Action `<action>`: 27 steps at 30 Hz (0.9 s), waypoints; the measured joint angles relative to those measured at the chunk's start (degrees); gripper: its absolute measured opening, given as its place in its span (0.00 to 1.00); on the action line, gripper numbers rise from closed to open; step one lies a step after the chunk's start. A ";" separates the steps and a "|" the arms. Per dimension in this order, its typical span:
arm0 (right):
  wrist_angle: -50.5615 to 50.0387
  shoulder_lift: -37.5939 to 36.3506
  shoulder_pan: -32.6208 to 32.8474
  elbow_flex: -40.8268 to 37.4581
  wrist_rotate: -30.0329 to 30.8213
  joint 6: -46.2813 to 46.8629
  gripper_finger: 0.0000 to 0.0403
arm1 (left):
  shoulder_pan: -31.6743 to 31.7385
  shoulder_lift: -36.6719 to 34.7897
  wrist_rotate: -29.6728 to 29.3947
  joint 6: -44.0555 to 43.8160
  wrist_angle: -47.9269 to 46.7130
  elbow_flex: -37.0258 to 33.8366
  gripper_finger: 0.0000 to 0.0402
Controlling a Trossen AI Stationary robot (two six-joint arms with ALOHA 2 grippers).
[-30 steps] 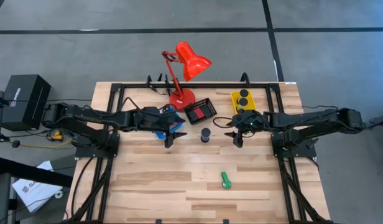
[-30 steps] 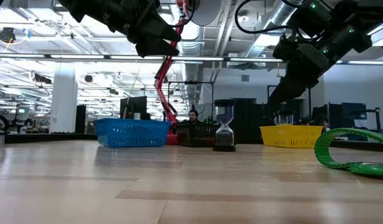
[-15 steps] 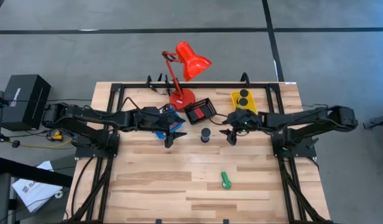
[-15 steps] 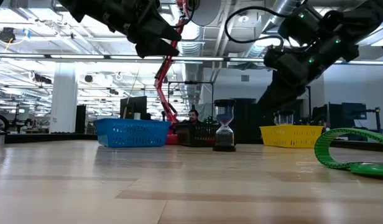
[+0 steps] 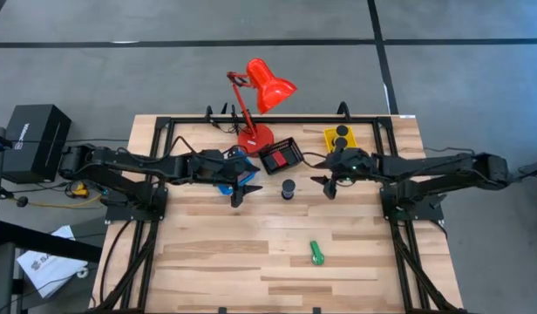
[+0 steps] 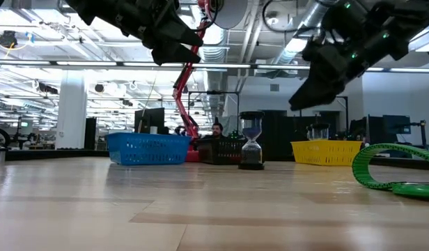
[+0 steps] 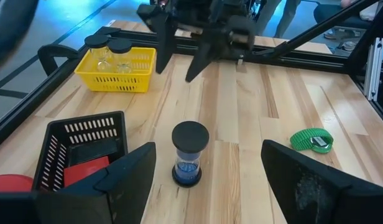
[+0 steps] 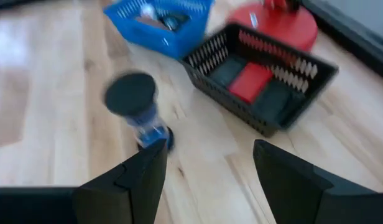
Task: Pick & Place Office items
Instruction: Put the blue hourglass into the yellow bin
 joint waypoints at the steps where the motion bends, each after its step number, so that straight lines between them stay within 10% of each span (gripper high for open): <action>1: 0.34 -0.87 0.43 0.00 -0.02 -0.02 0.57 | 0.00 0.00 0.00 0.01 0.00 0.00 0.71; 27: 9.57 -3.42 3.06 0.79 -4.06 -10.59 0.57 | 0.00 0.00 0.00 3.33 -0.02 0.00 0.71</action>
